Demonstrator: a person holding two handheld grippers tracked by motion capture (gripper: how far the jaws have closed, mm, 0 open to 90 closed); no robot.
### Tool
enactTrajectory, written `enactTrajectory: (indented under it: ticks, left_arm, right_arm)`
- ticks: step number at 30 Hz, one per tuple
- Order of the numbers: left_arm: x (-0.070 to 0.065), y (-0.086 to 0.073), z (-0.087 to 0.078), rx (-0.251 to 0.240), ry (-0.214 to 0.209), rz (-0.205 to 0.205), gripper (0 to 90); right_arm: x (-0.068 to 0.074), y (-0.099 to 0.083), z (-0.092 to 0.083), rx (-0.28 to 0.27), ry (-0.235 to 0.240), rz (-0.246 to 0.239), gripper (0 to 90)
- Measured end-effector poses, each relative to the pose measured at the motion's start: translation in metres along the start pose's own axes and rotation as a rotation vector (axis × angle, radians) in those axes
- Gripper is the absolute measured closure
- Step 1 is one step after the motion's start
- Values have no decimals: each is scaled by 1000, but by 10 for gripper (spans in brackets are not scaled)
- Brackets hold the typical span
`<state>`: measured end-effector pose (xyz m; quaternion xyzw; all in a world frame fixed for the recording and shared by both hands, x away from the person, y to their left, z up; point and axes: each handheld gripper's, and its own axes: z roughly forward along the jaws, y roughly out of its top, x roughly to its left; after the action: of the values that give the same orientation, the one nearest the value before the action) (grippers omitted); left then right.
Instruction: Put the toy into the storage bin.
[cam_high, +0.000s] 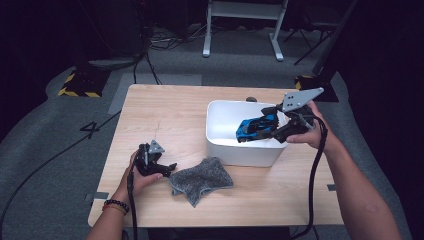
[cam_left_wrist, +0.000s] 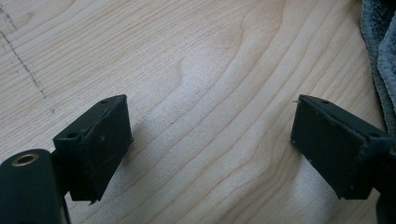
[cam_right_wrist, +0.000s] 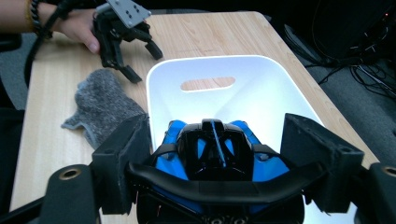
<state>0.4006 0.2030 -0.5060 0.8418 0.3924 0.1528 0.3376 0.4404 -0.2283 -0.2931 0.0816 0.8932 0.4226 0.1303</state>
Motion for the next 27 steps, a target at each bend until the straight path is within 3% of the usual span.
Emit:
enactTrajectory:
  ticks: [5,14,21,27]
  left_arm:
    - [0,0,0,0,0,0,126]
    - [0,0,0,0,0,0,127]
    - [0,0,0,0,0,0,127]
    - [0,0,0,0,0,1,127]
  right_arm:
    - [-6,-3,8,5,9,11,250]
    - [-12,-9,31,51,31,13,250]
    - [-14,-12,52,117,46,8,249]
    - [-18,-16,66,135,62,17,250]
